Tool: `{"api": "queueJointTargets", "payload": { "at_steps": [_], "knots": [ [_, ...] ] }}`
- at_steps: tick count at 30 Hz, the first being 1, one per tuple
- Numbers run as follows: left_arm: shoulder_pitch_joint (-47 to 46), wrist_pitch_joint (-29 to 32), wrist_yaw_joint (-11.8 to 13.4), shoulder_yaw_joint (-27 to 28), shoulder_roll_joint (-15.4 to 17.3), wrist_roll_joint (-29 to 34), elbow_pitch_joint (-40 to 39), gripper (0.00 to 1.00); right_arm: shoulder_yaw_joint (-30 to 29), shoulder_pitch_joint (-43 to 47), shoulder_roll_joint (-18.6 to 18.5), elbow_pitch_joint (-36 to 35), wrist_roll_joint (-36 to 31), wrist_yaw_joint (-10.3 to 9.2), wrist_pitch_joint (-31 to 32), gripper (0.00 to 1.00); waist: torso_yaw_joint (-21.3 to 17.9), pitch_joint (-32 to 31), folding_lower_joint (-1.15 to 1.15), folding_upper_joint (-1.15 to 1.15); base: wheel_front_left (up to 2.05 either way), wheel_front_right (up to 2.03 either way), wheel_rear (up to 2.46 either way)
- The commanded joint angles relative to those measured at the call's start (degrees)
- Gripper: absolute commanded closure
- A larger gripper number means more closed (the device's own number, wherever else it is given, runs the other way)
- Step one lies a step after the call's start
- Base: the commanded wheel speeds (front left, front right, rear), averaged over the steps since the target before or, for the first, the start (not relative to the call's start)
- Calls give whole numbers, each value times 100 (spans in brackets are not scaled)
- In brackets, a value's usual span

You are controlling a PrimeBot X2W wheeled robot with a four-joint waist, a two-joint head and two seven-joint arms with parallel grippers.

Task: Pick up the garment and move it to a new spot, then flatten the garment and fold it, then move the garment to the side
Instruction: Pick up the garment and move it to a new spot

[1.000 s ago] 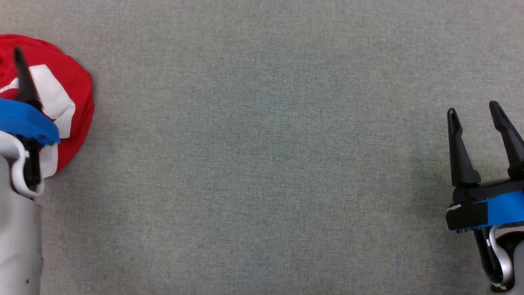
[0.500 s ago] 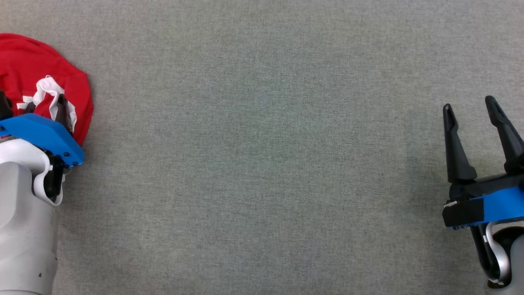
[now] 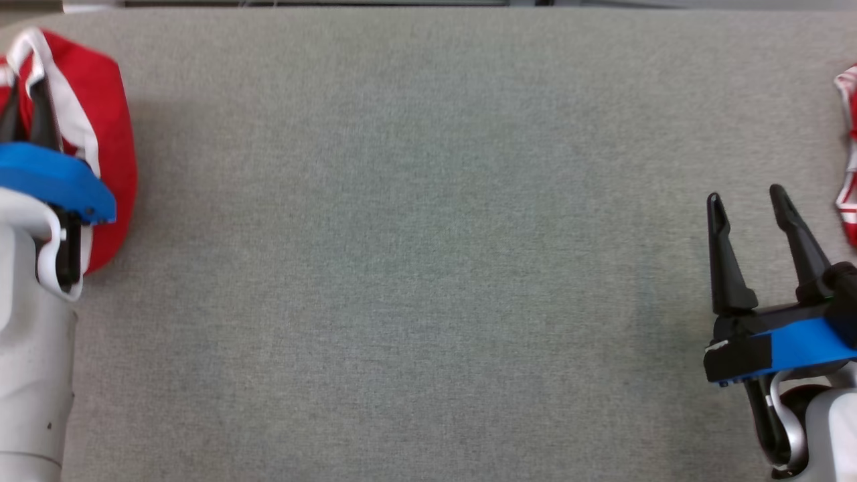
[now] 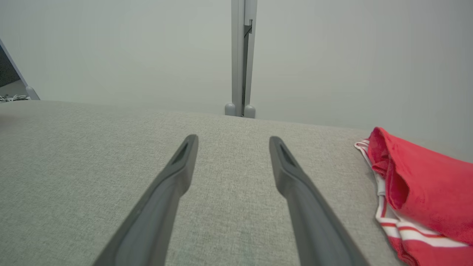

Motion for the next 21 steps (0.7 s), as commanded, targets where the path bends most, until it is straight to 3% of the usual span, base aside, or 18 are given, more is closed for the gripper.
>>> {"api": "queueJointTargets", "payload": {
  "at_steps": [1, 9, 21],
  "knots": [
    [-150, -102, -23, -67, 31, 62, -157, 100, 7, 69, 49, 76, 23, 1, -71, 0, -139, -200, 0, 0, 0, 0, 0],
    [-332, -99, 16, -374, -103, 238, -1441, 100, 8, 226, 204, 479, 127, 1, -301, 0, -430, -717, 0, 0, 0, 0, 0],
    [-380, 772, 73, -1014, -531, 352, -3677, 100, 9, 227, 307, 856, 309, 1, -619, 0, -1223, -863, 0, 0, 0, 0, 0]
  ]
}}
